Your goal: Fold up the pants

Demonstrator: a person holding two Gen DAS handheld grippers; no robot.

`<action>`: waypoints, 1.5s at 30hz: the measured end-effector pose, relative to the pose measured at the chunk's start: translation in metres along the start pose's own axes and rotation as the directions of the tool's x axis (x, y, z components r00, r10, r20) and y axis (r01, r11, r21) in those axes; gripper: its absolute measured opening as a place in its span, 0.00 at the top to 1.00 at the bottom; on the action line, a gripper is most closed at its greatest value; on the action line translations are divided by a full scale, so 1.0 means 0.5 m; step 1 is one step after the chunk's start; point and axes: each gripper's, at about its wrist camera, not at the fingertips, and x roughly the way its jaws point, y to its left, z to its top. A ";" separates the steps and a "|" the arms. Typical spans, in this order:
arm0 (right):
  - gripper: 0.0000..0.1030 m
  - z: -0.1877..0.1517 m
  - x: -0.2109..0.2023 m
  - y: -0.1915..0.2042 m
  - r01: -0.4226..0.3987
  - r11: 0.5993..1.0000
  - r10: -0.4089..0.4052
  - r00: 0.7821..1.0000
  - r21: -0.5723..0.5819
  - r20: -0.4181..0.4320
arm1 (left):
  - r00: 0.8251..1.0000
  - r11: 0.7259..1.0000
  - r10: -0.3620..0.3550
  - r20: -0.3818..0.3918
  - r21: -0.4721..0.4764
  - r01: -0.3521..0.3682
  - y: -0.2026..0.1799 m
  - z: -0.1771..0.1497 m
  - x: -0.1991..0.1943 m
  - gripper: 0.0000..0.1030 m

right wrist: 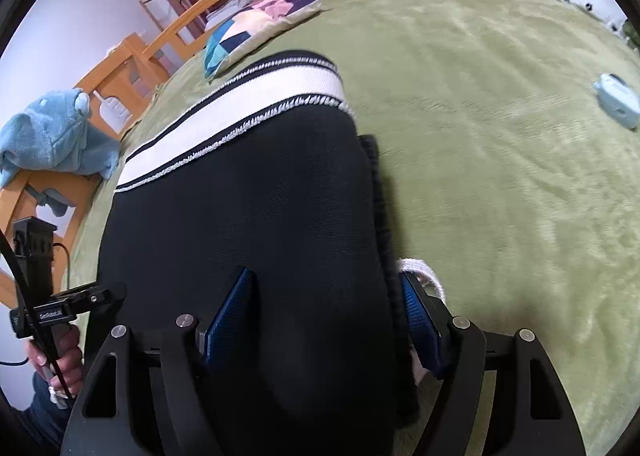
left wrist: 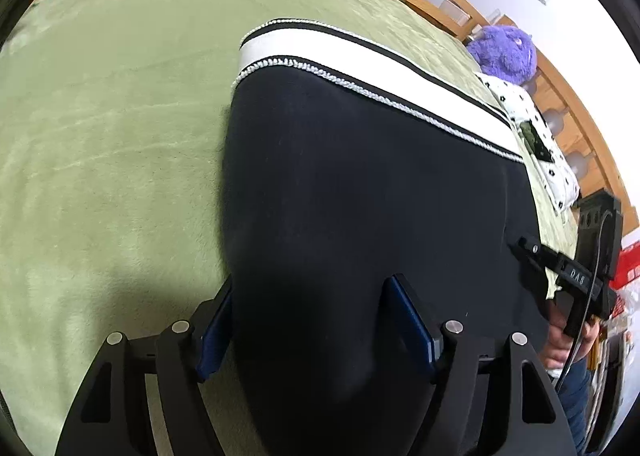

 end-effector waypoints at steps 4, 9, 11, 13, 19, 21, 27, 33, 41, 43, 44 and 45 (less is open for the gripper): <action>0.40 0.003 0.008 0.005 -0.022 1.000 0.022 1.000 0.008 0.002 | 1.000 1.000 -0.017 0.007 -0.002 0.017 0.006 -0.002 -0.004 0.54; 0.66 0.000 -0.041 0.045 0.026 1.000 -0.028 0.996 0.016 0.086 | 0.997 0.998 -0.063 0.042 0.018 0.062 0.014 0.007 -0.051 0.79; 0.74 0.004 -0.067 0.064 0.013 0.999 -0.017 0.993 0.036 0.119 | 0.995 0.996 -0.084 0.055 0.009 0.083 0.018 0.013 -0.071 0.81; 0.77 0.006 -0.087 0.098 0.032 0.998 -0.039 0.988 0.047 0.148 | 0.993 0.996 -0.091 0.073 0.021 0.090 0.023 0.017 -0.095 0.81; 0.78 0.004 -0.101 0.224 0.025 0.999 -0.030 0.983 0.029 0.179 | 0.986 0.997 -0.072 0.150 0.013 0.071 0.095 0.055 -0.207 0.82; 0.79 0.007 -0.096 0.262 -0.018 0.999 0.013 0.983 0.028 0.185 | 0.984 0.999 -0.051 0.172 0.009 0.050 0.137 0.069 -0.259 0.82; 0.80 0.021 -0.017 0.434 -0.103 0.994 0.108 0.983 -0.036 0.151 | 0.974 0.994 0.109 0.201 0.006 -0.112 0.255 0.081 -0.341 0.82; 0.77 0.001 0.095 0.511 -0.047 0.992 0.055 0.996 -0.114 0.067 | 0.987 0.989 0.114 0.116 -0.109 -0.102 0.385 0.046 -0.282 0.76; 0.46 -0.016 0.125 0.472 0.135 0.986 -0.129 0.990 -0.101 0.064 | 0.950 0.956 0.291 0.114 -0.063 -0.286 0.361 0.018 -0.274 0.54; 0.50 -0.028 0.084 0.496 0.205 0.969 -0.188 0.974 -0.137 0.128 | 0.948 0.959 0.282 0.150 -0.062 -0.276 0.349 -0.004 -0.303 0.39; 0.50 -0.042 0.053 0.510 0.211 0.965 -0.184 0.968 -0.158 0.174 | 0.950 0.962 0.271 0.158 -0.064 -0.264 0.342 -0.015 -0.311 0.35; 0.50 -0.055 0.033 0.518 0.190 0.967 -0.156 0.967 -0.169 0.200 | 0.951 0.965 0.262 0.161 -0.062 -0.256 0.335 -0.035 -0.315 0.35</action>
